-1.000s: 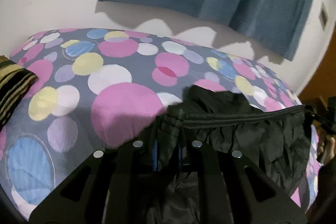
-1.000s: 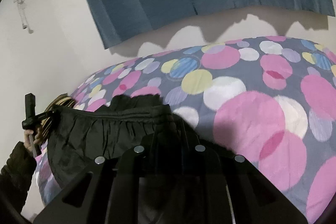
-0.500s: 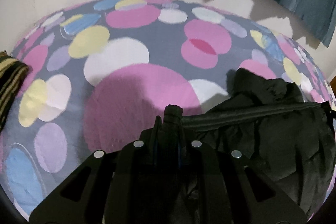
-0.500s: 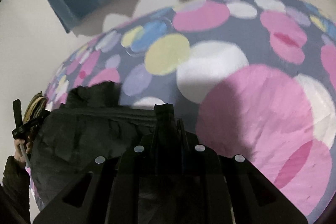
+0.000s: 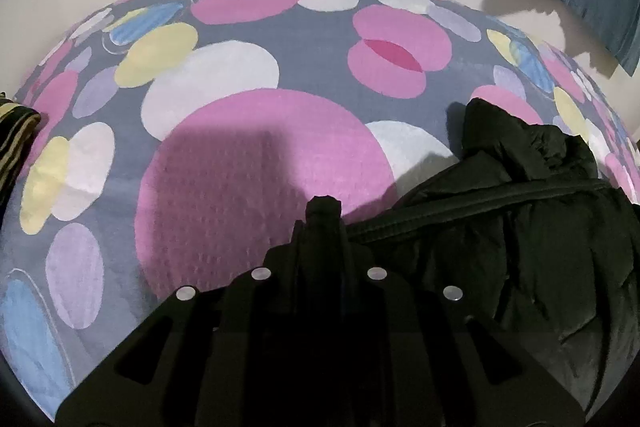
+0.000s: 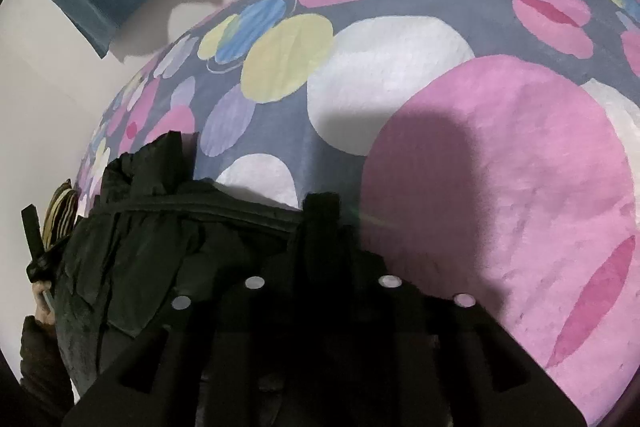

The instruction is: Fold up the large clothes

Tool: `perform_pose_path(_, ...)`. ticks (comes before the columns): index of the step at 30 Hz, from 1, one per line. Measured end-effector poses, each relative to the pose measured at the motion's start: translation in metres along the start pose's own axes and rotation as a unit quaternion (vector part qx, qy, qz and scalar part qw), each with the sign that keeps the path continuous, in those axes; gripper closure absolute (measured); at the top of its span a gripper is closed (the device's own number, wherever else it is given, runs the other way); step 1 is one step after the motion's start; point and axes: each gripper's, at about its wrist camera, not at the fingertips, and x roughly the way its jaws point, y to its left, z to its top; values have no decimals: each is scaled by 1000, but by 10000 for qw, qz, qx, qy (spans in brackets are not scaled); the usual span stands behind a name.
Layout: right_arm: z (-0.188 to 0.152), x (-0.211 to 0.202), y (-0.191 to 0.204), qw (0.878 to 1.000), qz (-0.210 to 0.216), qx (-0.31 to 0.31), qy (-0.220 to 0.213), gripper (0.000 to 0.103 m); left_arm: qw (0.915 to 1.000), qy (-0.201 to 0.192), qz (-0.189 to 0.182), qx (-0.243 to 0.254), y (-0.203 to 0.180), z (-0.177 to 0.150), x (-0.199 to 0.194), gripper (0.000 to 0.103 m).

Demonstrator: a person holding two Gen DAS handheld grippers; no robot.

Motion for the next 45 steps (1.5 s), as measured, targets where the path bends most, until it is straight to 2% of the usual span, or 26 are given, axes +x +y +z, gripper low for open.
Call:
perform_pose_path(4, -7, -23, -3, 9993, 29, 228, -287, 50, 9998, -169, 107, -93, 3, -4, -23, 80)
perform_pose_path(6, -15, -38, -2, 9987, 113, 248, -429, 45, 9994, -293, 149, -137, 5, -8, -38, 65)
perform_pose_path(8, -28, -56, 2, 9979, 139, 180, -603, 38, 9985, -479, 194, -179, 6, -15, -58, 58)
perform_pose_path(9, -37, -67, 4, 9973, 168, 137, -705, 36, 9981, -550, 217, -191, 5, -19, -67, 53)
perform_pose_path(15, -84, -114, 12, 9940, 347, 103, -1030, 35, 9958, -840, 285, -228, -1, -60, -118, 43)
perform_pose_path(18, -111, -133, 15, 9919, 487, 128, -1167, 34, 9945, -976, 195, -333, -3, -88, -141, 38)
perform_pose_path(22, -150, -152, 24, 9901, 456, 35, -1329, 33, 9929, -1021, -73, -611, -3, -130, -163, 35)
perform_pose_path(24, -168, -160, 27, 9893, 455, 46, -1386, 32, 9912, -1050, -175, -782, 0, -150, -170, 30)
perform_pose_path(28, -204, -172, 26, 9867, 748, 329, -1403, 31, 9837, -1062, -599, -1320, 12, -196, -177, 26)
perform_pose_path(31, -227, -173, 23, 9831, 1106, 674, -1293, 29, 9745, -868, -1019, -1799, 23, -224, -171, 25)
perform_pose_path(34, -244, -167, 18, 9793, 1379, 978, -1117, 29, 9667, -609, -1222, -2164, 30, -239, -156, 25)
perform_pose_path(36, -250, -160, 16, 9770, 1478, 1141, -1027, 29, 9644, -471, -1302, -2253, 33, -241, -147, 25)
perform_pose_path(39, -253, -146, 8, 9717, 1588, 1485, -920, 29, 9533, -422, -1552, -2555, 38, -243, -136, 24)
perform_pose_path(45, -251, -112, -16, 9471, 1917, 2405, -920, 29, 9325, -450, -1928, -3019, 45, -236, -124, 21)
